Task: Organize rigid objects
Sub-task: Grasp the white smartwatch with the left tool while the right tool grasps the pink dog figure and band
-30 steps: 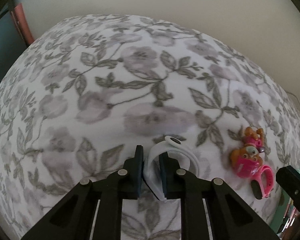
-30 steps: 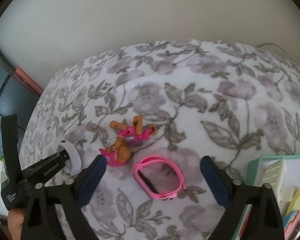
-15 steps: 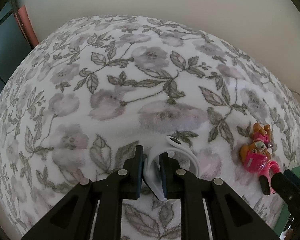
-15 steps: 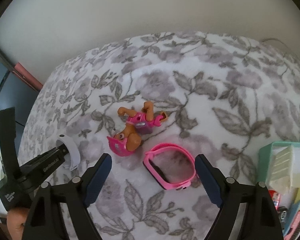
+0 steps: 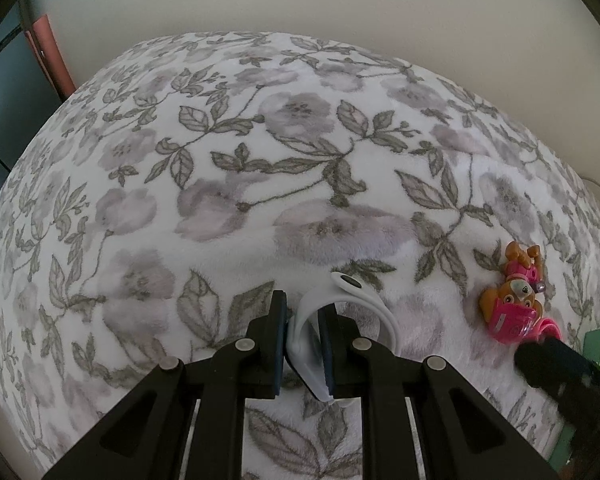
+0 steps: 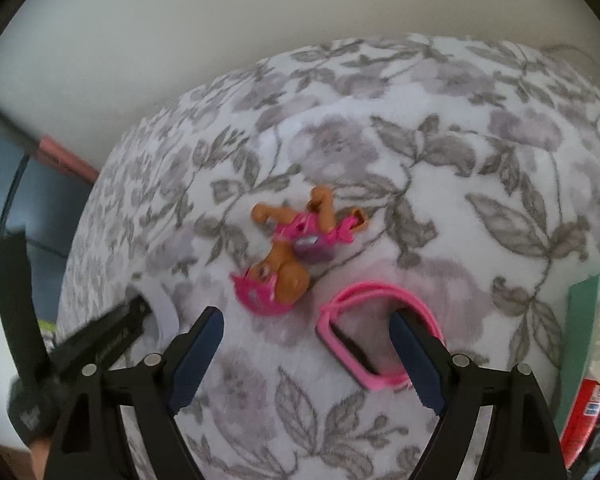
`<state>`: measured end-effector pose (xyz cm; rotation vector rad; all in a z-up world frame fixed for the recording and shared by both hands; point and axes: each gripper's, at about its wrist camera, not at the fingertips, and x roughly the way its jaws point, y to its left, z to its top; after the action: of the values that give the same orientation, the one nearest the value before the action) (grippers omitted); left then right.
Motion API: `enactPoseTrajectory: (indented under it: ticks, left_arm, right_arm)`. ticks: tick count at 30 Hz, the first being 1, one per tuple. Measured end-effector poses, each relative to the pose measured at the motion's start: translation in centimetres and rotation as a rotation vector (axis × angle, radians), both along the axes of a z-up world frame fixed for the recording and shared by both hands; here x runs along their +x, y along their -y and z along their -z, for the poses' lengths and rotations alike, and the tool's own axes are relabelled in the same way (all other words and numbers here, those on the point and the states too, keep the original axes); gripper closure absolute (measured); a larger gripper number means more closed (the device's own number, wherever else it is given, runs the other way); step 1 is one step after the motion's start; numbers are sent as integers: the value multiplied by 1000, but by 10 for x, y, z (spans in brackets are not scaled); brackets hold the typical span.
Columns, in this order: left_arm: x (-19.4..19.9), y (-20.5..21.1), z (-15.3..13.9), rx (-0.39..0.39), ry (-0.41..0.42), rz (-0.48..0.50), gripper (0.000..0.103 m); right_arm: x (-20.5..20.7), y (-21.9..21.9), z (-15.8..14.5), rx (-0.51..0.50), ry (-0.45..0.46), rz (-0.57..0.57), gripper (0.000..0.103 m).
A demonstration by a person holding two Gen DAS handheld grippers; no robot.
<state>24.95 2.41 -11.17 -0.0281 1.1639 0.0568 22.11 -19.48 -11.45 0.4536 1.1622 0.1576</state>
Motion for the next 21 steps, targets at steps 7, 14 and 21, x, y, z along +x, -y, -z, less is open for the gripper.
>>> enactPoseTrajectory:
  ticks: [7, 14, 21]
  left_arm:
    - [1, 0, 2, 6, 6, 16, 87]
    - [3, 1, 4, 23, 14, 33, 86]
    - [3, 3, 6, 49, 15, 40, 84]
  right_arm:
    - [18, -1, 1, 71, -1, 71, 16]
    - [31, -11, 3, -24, -22, 146, 15]
    - [33, -37, 3, -251, -18, 111, 28]
